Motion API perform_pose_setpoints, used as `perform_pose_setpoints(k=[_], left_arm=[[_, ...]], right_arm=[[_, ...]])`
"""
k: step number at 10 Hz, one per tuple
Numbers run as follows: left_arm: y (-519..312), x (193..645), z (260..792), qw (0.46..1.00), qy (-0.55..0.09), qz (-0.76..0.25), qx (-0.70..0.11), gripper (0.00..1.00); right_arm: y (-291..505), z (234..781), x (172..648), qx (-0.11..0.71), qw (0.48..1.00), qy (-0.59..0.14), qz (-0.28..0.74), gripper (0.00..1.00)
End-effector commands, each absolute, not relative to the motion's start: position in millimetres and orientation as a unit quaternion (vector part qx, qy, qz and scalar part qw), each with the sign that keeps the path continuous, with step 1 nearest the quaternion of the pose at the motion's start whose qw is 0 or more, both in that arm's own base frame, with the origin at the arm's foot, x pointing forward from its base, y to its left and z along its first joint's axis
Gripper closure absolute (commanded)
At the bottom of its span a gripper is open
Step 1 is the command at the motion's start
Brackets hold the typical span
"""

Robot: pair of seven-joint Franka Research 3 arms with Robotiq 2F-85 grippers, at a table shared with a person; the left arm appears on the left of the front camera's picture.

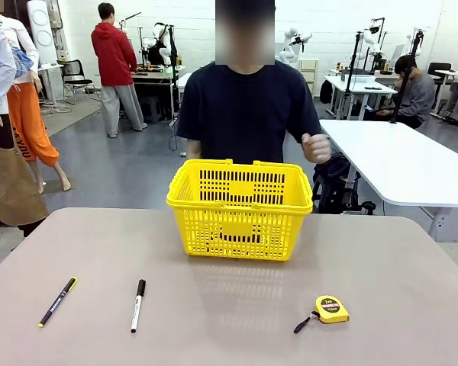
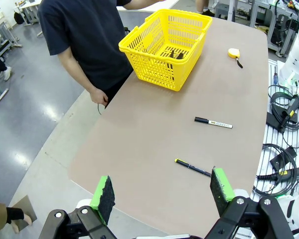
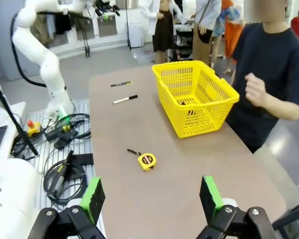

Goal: Place the items the person wants into the basket.
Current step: Pick up the item the person points to and place it in the Market Basket.

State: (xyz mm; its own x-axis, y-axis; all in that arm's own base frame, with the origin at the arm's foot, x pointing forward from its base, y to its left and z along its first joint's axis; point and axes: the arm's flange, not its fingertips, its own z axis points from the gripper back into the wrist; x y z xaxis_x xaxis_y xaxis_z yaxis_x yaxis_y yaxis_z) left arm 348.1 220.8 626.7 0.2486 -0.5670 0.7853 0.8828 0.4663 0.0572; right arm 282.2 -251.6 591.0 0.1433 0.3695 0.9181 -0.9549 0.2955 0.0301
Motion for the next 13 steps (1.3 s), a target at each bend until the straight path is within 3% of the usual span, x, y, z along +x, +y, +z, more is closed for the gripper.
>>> perform_pose_setpoints(k=[1,13], left_arm=[[221.6,347.6,626.1,0.754,-0.398,-0.481,-0.206,0.00],[221.6,347.6,626.1,0.754,-0.398,-0.481,-0.206,0.00]], right_arm=[[-247.2,589.6,284.9,0.321,0.701,-0.412,0.485,0.00],[-250.6,588.0,287.2,0.325,0.694,-0.415,0.490,0.00]])
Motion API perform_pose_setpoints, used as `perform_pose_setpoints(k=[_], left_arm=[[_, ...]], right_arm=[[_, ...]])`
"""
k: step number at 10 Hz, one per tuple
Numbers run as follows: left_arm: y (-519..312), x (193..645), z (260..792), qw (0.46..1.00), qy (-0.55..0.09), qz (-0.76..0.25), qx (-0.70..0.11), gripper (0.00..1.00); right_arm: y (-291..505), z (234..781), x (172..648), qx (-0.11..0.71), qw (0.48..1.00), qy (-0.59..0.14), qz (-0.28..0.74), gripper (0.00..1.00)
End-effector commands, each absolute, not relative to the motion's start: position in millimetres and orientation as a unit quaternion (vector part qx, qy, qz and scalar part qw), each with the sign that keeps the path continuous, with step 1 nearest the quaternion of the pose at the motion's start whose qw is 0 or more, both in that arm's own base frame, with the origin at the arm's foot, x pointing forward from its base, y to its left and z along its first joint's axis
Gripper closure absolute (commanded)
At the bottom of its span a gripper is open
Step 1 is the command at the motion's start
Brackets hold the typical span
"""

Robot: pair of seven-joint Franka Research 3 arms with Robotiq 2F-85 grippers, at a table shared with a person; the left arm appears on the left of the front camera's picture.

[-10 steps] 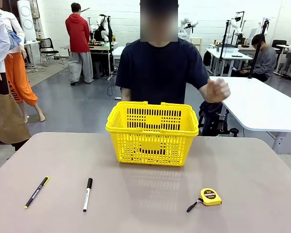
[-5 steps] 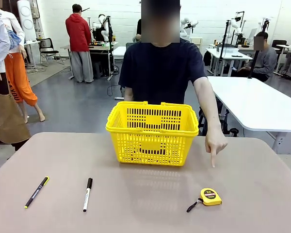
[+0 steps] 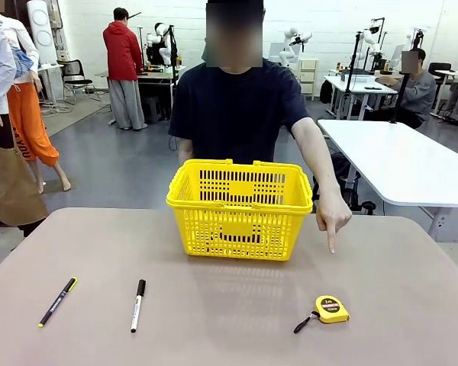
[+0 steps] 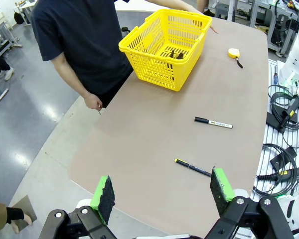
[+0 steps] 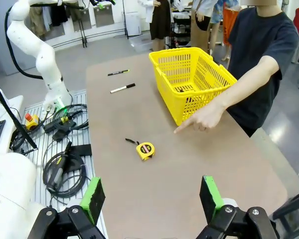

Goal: Place the items the person wants into the basket.
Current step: Pick up the item the person points to and place it in the Market Basket.

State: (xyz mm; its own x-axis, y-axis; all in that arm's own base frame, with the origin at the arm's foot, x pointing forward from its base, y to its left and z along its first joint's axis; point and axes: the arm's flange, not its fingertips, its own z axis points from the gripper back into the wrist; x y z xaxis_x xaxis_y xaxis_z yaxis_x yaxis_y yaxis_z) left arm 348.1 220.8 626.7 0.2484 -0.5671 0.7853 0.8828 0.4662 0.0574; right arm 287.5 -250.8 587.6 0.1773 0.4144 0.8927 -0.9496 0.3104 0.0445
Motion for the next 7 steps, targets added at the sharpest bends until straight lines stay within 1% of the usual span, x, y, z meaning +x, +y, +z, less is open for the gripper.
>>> perform_pose_setpoints(k=[1,2,3,5,6,7], left_arm=[[222,348,626,0.754,-0.398,-0.481,-0.206,0.00],[222,348,626,0.754,-0.398,-0.481,-0.206,0.00],[222,348,626,0.754,-0.398,-0.481,-0.206,0.00],[222,348,626,0.754,-0.398,-0.481,-0.206,0.00],[222,348,626,0.754,-0.398,-0.481,-0.206,0.00],[222,348,626,0.754,-0.398,-0.481,-0.206,0.00]], right_arm=[[-251,588,287,0.323,0.696,-0.414,0.490,0.00],[-204,603,286,0.308,0.744,-0.386,0.450,0.00],[-142,616,290,0.273,0.790,-0.331,0.438,0.00],[-43,615,297,0.207,0.868,-0.242,0.381,0.00],[-6,606,300,0.199,0.884,-0.199,0.373,0.00],[27,590,310,0.182,0.900,-0.181,0.352,0.00]])
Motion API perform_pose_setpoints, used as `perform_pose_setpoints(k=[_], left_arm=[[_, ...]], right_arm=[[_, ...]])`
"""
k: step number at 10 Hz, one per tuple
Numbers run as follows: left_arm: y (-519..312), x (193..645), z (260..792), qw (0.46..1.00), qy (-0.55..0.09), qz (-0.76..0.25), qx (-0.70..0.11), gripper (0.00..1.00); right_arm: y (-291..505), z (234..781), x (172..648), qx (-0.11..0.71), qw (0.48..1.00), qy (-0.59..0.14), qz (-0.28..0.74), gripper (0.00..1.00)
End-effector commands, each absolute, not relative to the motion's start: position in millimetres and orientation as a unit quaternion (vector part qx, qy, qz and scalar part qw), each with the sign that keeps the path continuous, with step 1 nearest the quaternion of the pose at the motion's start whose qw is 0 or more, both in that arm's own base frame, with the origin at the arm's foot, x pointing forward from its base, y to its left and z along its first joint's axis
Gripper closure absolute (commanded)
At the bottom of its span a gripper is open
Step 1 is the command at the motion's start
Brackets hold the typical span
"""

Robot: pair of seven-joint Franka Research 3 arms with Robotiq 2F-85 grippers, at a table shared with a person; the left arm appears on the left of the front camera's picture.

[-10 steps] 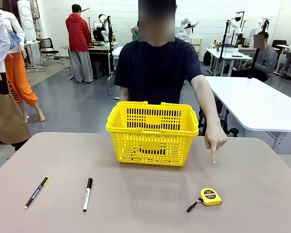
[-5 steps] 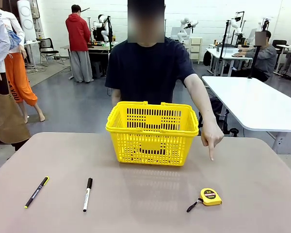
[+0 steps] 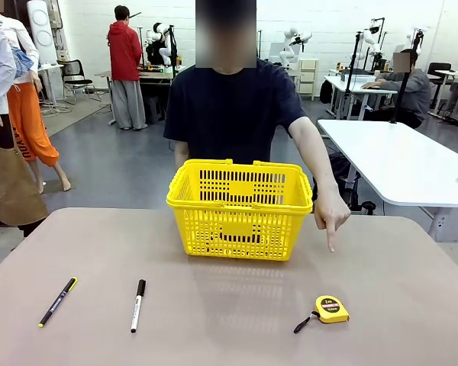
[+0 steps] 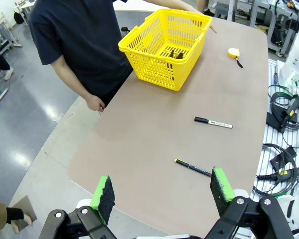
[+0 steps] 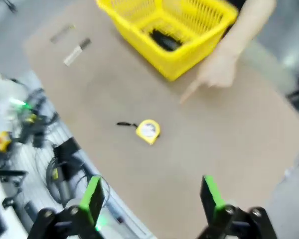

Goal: Place the items the person wants into the basket.
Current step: Pick up the item the person points to and place it in the Market Basket.

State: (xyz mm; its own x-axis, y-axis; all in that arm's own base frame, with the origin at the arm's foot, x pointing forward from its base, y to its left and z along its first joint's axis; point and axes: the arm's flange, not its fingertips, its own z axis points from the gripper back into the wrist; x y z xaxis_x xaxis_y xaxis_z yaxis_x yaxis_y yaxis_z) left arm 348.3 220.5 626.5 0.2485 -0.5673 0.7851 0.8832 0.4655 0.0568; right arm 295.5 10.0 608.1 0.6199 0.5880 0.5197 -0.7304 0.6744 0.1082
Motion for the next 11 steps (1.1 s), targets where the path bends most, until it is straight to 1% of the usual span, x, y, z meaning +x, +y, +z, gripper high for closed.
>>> perform_pose_setpoints(k=[1,3,6,7,8,9,11], left_arm=[[222,348,626,0.754,-0.398,-0.481,-0.206,0.00],[222,348,626,0.754,-0.398,-0.481,-0.206,0.00],[222,348,626,0.754,-0.398,-0.481,-0.206,0.00],[222,348,626,0.754,-0.398,-0.481,-0.206,0.00],[222,348,626,0.754,-0.398,-0.481,-0.206,0.00],[222,348,626,0.754,-0.398,-0.481,-0.206,0.00],[222,348,626,0.754,-0.398,-0.481,-0.206,0.00]], right_arm=[[50,571,321,0.164,0.914,-0.174,0.328,0.00],[89,539,334,0.135,0.926,-0.180,0.303,0.00],[123,503,351,0.081,0.949,-0.154,0.262,0.00],[124,498,356,0.079,0.951,-0.148,0.260,0.00],[122,499,357,0.096,0.949,-0.135,0.269,0.00],[123,500,352,0.088,0.945,-0.156,0.274,0.00],[123,500,352,0.088,0.945,-0.156,0.274,0.00]])
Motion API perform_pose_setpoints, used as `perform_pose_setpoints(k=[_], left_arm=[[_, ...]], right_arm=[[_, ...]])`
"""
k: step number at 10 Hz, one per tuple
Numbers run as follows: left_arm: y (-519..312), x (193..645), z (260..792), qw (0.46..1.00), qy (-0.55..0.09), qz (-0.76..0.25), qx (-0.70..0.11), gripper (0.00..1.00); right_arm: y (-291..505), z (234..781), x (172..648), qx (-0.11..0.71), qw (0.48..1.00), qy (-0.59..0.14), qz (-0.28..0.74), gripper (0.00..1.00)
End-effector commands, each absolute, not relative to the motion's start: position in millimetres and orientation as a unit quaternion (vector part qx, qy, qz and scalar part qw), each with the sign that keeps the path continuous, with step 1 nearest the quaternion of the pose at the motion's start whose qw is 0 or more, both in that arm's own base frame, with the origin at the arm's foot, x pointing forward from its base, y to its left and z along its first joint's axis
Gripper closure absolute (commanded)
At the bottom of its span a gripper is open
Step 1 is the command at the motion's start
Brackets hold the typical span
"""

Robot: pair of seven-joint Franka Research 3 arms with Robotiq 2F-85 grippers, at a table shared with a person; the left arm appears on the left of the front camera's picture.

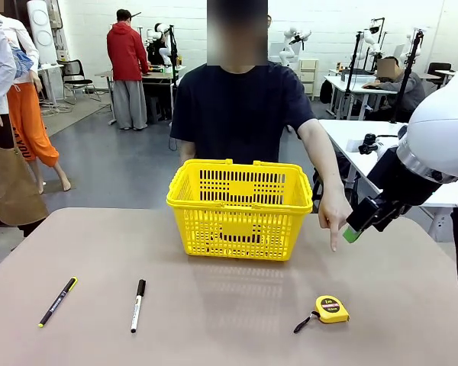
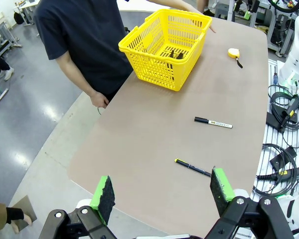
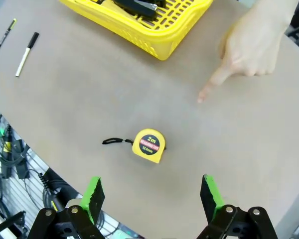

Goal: Place the items the person wants into the basket.
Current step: Pick up the item the person points to and place it in the Market Basket.

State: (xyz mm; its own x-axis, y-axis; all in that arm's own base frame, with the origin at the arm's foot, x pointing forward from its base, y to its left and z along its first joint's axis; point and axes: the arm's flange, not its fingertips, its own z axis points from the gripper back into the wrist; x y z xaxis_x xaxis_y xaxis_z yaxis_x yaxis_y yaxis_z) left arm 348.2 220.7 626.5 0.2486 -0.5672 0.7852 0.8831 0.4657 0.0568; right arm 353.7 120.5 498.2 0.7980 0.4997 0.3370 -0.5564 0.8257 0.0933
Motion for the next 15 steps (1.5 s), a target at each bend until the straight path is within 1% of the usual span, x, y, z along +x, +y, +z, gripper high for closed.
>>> perform_pose_setpoints(k=[1,4,5,8,10,12,15], left_arm=[[222,348,626,0.754,-0.398,-0.481,-0.206,0.00],[222,348,626,0.754,-0.398,-0.481,-0.206,0.00],[222,348,626,0.754,-0.398,-0.481,-0.206,0.00],[222,348,626,0.754,-0.398,-0.481,-0.206,0.00],[222,348,626,0.754,-0.398,-0.481,-0.206,0.00],[222,348,626,0.754,-0.398,-0.481,-0.206,0.00],[222,348,626,0.754,-0.398,-0.481,-0.206,0.00]], right_arm=[[123,500,352,0.088,0.945,-0.156,0.274,0.00],[121,501,352,0.098,0.942,-0.154,0.282,0.00],[129,481,348,0.058,0.953,-0.137,0.265,0.00],[146,427,329,0.008,0.966,-0.111,0.234,0.00],[165,398,321,0.009,0.963,-0.110,0.246,0.00],[170,381,329,-0.017,0.968,-0.124,0.217,0.00],[167,355,348,-0.004,0.977,-0.100,0.189,0.00]])
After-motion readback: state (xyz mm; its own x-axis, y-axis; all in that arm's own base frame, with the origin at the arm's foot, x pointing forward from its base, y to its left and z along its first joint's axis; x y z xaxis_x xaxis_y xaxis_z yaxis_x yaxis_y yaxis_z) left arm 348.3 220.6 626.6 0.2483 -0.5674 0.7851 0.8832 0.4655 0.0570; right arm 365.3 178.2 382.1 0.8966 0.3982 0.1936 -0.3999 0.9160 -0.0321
